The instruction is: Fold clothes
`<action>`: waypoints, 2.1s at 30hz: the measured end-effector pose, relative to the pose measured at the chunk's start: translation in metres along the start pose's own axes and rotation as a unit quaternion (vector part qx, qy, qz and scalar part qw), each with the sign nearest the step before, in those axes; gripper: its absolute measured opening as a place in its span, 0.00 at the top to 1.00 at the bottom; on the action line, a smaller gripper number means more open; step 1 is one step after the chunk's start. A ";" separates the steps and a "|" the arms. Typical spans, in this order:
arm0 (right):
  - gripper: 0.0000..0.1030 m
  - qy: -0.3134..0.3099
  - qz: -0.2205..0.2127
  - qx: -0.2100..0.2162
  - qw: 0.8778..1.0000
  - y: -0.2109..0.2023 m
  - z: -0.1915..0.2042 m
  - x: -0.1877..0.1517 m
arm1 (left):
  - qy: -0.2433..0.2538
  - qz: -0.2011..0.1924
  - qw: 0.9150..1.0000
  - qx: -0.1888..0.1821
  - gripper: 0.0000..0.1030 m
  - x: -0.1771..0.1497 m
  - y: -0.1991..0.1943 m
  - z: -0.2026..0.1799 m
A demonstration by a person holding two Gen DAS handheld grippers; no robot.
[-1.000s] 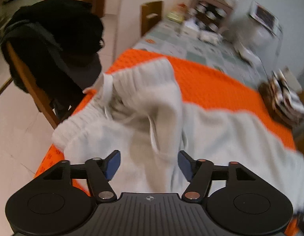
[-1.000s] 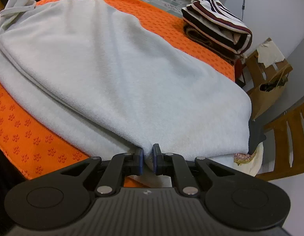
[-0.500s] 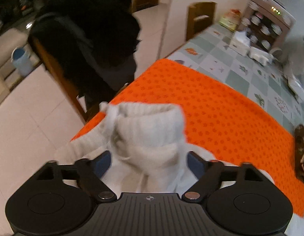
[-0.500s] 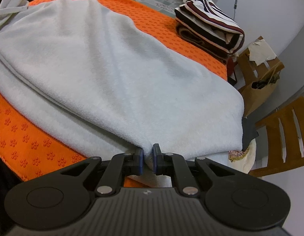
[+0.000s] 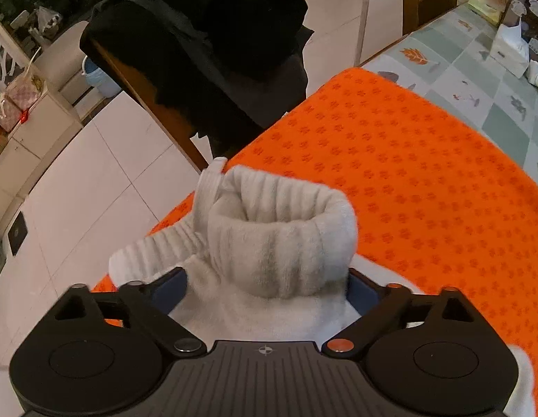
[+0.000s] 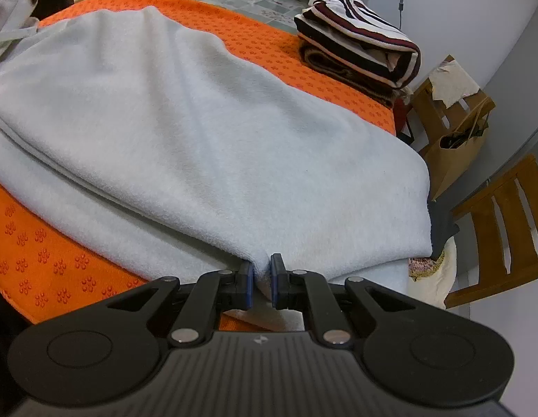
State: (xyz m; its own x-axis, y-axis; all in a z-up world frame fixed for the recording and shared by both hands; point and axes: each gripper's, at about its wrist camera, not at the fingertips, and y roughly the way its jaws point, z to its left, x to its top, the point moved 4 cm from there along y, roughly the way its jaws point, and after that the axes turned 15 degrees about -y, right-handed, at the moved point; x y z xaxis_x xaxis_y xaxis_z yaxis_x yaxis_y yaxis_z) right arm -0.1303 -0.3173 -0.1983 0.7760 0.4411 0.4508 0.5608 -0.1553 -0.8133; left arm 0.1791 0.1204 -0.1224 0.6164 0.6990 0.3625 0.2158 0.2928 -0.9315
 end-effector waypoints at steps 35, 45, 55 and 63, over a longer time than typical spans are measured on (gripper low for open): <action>0.91 -0.054 -0.004 -0.021 0.998 -0.030 -0.010 0.030 | -0.097 0.067 0.975 -0.187 0.33 0.007 0.032 0.179; 0.78 -0.096 0.026 -0.019 0.995 -0.004 0.003 0.027 | -0.076 0.092 0.968 -0.219 0.47 -0.006 0.048 0.153; 0.90 -0.138 0.026 -0.008 0.990 0.006 0.010 0.025 | -0.086 0.056 0.958 -0.267 0.89 0.001 0.032 0.154; 0.91 -0.122 -0.042 -0.077 0.989 -0.058 -0.014 0.042 | -0.084 -0.003 0.952 -0.296 0.90 0.022 -0.031 0.167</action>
State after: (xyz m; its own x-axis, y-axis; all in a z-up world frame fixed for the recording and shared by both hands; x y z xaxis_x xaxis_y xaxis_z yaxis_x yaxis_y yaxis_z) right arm -0.1262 -0.3022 -0.1273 0.6432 0.6548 0.3969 0.6721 -0.2344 -0.7023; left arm 0.0593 0.2358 -0.0806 0.4952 0.8073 0.3210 0.6378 -0.0869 -0.7652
